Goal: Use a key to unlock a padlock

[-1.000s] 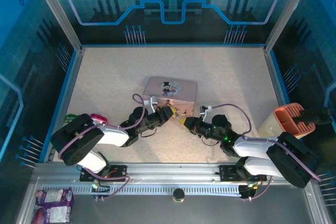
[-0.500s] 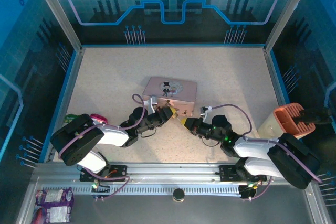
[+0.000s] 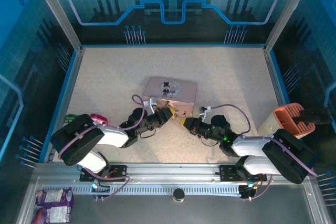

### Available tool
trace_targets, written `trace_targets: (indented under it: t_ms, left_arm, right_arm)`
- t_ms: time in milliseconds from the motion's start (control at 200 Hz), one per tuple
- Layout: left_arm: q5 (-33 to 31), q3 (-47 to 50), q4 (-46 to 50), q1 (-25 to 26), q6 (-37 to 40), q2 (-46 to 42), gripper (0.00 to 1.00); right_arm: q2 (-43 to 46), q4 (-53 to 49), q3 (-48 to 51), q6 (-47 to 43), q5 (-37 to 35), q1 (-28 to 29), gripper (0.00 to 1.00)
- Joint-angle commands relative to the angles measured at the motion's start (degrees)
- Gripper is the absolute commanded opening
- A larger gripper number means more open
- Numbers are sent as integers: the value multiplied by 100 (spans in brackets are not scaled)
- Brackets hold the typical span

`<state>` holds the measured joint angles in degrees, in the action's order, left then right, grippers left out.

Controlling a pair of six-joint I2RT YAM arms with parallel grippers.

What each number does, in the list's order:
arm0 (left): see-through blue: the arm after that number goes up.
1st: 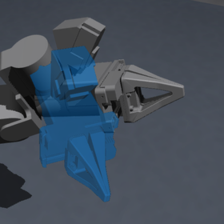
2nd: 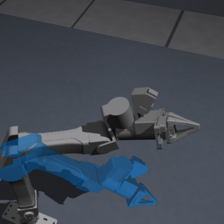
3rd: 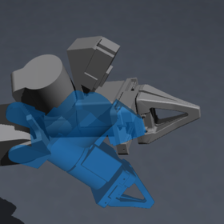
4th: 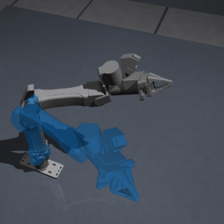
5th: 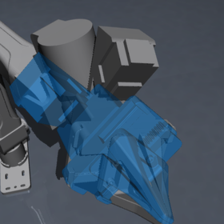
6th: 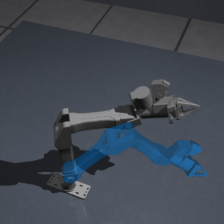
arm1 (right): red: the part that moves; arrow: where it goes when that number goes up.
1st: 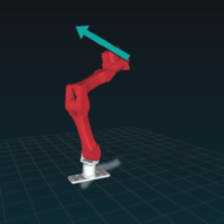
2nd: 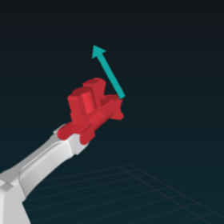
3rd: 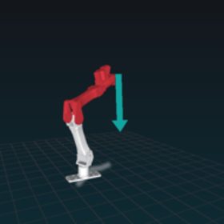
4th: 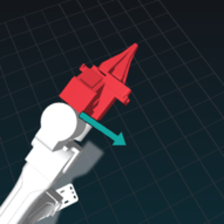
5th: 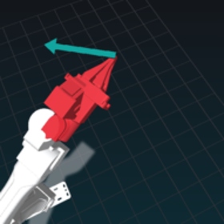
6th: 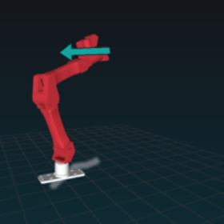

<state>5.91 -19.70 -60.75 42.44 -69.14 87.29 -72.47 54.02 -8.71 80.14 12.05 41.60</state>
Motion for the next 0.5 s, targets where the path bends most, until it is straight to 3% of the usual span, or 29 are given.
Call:
trace_targets:
  t_ms: [0,495]
  left_arm:
    - [200,-25,-785,42,-44,-106,0]
    - [217,-108,-905,140,-77,-42,0]
  right_arm:
    - [-22,160,-25,-24,-72,27,0]
    - [-312,584,-45,107,-96,85,0]
